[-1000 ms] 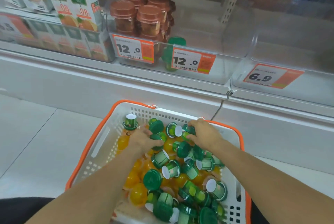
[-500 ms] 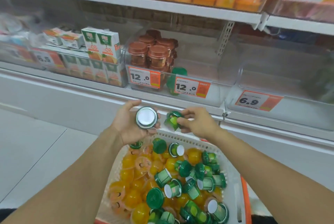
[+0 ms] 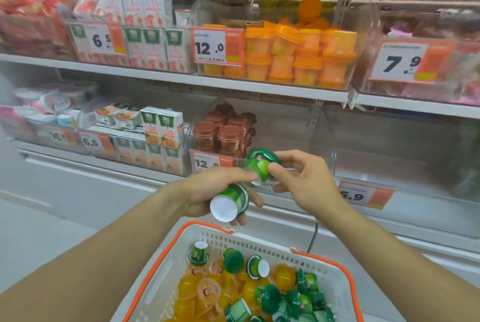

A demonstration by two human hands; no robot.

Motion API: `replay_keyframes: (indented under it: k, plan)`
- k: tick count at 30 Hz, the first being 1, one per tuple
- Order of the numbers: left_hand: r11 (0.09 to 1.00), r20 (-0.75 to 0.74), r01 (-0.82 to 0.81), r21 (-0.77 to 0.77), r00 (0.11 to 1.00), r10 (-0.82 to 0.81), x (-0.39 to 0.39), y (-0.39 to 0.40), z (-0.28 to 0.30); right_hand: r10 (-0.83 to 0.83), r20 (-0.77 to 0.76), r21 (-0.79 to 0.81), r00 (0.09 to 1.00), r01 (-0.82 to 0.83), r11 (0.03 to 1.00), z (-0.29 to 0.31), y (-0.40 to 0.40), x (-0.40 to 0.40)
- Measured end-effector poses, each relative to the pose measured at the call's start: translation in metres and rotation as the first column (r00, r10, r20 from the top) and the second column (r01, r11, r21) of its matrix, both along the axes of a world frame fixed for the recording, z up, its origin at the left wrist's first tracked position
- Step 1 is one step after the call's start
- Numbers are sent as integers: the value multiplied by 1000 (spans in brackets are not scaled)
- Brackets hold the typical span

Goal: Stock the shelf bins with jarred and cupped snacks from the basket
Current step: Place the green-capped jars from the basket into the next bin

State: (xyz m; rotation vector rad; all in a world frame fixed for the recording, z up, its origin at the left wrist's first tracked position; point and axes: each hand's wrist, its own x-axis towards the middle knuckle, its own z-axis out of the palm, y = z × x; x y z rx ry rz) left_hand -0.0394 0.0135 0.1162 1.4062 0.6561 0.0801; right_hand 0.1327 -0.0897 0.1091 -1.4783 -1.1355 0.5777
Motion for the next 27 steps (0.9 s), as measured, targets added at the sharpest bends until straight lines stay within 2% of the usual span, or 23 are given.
replay_keyframes:
  k: [3,6,7,10,13,15,19,23,27]
  plan:
    - [997,152,-56,-57,986,64,8,-3,-2,-17,36,35,999,16,999,2,4,1]
    - [989,211,-126,-76,968,139,11,-2,-6,31,51,14,998,-32,999,7,4,8]
    - [987,225,-139,-74,962,153,10,0,-9,58,6,-9,998,-58,998,8,5,10]
    - [985,275,-153,-80,947,169,9,6,-13,77,-261,-100,962,-106,989,10,11,13]
    - [985,275,-156,-74,946,171,10,8,-13,37,-323,-173,946,-98,980,9,19,12]
    - [986,269,-148,-74,949,163,10,6,-11,71,-361,-147,930,-132,980,9,22,10]
    - [988,271,-140,-71,950,154,9,3,-6,94,-356,-87,930,-133,987,16,31,10]
    - [978,292,-205,-48,933,210,9,5,-7,158,-307,-38,938,-178,983,20,45,10]
    - [942,256,-322,-98,906,336,7,10,-13,78,-258,-27,963,-88,996,21,64,17]
